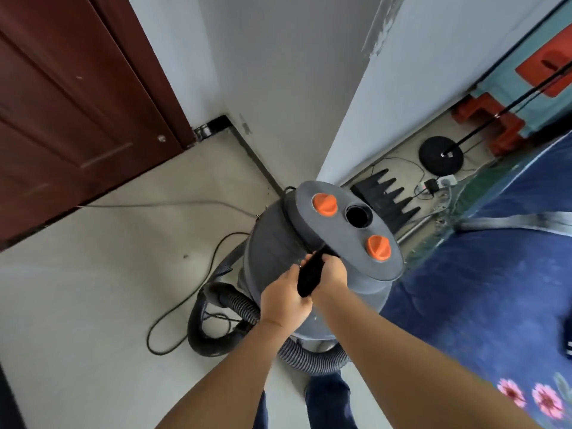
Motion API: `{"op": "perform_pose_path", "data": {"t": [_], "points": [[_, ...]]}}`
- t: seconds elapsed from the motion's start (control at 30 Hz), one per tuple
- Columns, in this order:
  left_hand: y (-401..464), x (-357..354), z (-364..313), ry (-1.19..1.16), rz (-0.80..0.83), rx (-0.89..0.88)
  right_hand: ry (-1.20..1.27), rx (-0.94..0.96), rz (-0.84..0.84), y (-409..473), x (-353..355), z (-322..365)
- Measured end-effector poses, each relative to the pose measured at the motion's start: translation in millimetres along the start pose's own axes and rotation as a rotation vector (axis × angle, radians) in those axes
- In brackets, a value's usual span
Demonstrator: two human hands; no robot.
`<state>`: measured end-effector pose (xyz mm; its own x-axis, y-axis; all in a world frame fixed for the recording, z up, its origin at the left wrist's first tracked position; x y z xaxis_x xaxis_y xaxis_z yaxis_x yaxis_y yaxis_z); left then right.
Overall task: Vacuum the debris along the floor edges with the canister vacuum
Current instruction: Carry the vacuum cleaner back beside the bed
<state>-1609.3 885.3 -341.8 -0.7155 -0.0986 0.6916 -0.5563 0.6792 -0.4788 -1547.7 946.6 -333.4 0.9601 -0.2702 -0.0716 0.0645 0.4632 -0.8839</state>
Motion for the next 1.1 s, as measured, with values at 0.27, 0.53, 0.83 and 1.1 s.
{"op": "perform_pose_path", "data": {"t": [0.27, 0.53, 0.83, 1.1], "points": [[-2, 35, 74, 0.09, -0.1, -0.205, 0.11, 0.087, 0.053, -7, 6, -51], [47, 13, 123, -0.765, 0.444, 0.596, 0.064, 0.118, 0.013, -11, 9, -49], [36, -19, 85, -0.694, 0.485, 0.561, 0.143, 0.14, -0.108, -9, 54, -27], [130, -13, 1, -0.54, 0.46, 0.384, 0.394, 0.182, -0.012, 38, 20, 39]]}}
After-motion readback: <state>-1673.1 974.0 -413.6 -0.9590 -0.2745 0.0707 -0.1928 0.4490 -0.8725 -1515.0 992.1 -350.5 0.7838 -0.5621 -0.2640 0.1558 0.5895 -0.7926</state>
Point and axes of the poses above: each hand's wrist, its own y-axis towards the middle knuckle, its own x-axis out of the back of the hand, z = x × y, the point moved 6 cm from there along y, towards the middle knuckle, and after that the axes turned 11 degrees about x, right-handed, at the moved point
